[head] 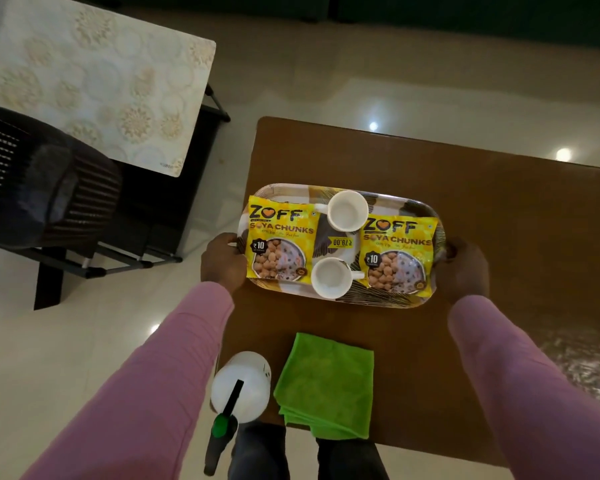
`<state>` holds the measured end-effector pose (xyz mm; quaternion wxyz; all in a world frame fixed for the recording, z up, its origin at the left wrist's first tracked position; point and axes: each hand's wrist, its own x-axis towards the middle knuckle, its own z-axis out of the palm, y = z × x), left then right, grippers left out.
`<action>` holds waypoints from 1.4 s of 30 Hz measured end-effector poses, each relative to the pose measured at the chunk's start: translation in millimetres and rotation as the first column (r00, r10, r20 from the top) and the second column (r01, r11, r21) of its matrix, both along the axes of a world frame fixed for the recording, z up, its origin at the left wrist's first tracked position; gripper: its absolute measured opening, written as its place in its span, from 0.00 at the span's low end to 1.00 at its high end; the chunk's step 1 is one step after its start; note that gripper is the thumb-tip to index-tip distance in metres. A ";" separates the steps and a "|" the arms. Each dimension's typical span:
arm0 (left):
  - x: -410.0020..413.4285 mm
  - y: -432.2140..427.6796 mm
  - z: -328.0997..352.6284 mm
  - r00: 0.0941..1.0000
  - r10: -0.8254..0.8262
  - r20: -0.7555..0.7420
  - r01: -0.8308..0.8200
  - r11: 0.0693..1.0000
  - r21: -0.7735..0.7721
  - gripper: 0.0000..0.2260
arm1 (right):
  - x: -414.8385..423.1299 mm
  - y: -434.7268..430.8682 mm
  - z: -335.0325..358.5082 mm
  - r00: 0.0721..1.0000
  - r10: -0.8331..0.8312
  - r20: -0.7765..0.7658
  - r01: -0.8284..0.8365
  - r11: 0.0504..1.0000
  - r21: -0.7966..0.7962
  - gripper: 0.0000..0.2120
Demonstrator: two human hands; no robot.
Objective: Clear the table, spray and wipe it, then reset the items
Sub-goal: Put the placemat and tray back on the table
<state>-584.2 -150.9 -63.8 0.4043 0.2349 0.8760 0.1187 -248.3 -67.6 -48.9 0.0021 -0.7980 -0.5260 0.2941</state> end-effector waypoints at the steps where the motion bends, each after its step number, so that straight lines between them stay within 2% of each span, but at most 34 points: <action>1: 0.3 -0.1 -0.5 1.000 -0.005 0.005 0.005 1.000 0.000 0.16 | 0.7 -0.9 -0.7 1.000 -0.002 0.002 0.002 1.000 -0.003 0.11; 7: -2.5 -3.5 1.1 0.998 -0.063 0.001 0.063 0.998 -0.010 0.18 | -3.5 -2.8 7.4 0.998 0.001 0.062 0.002 0.999 -0.039 0.13; 11: 4.4 -7.8 24.2 0.992 -0.107 -0.074 0.110 0.993 0.046 0.27 | -15.9 -12.1 28.9 0.988 -0.085 0.130 0.085 0.996 0.000 0.22; 15: 11.7 -22.7 66.1 0.969 -0.197 -0.146 0.210 0.975 0.077 0.28 | -32.4 -34.8 71.6 0.987 -0.118 0.108 0.112 0.992 0.063 0.27; 19: 22.9 -43.4 114.2 0.922 -0.332 -0.201 0.346 0.938 0.034 0.28 | -53.1 -69.9 119.6 0.996 -0.032 0.089 0.026 0.997 0.069 0.31; 24: 39.7 -80.4 179.7 0.816 -0.526 -0.241 0.547 0.837 0.027 0.29 | -87.0 -131.3 184.3 0.995 0.053 0.088 -0.059 0.995 0.075 0.32; 27: 40.8 -109.1 213.1 0.729 -0.617 -0.297 0.653 0.757 0.030 0.29 | -114.0 -174.0 220.0 0.992 0.099 0.082 -0.108 0.988 0.111 0.32; 30: 33.2 -134.2 232.5 0.632 -0.687 -0.359 0.735 0.678 0.000 0.29 | -140.0 -205.6 241.5 0.970 0.216 0.108 -0.233 0.956 0.177 0.32; 33: 19.8 -157.3 245.3 0.586 -0.719 -0.374 0.766 0.642 -0.033 0.28 | -158.2 -231.2 253.0 0.937 0.317 0.149 -0.343 0.916 0.208 0.32; 42: -18.7 -206.9 272.1 0.565 -0.715 -0.412 0.763 0.643 -0.067 0.28 | -176.9 -267.9 270.7 0.940 0.316 0.129 -0.339 0.911 0.233 0.32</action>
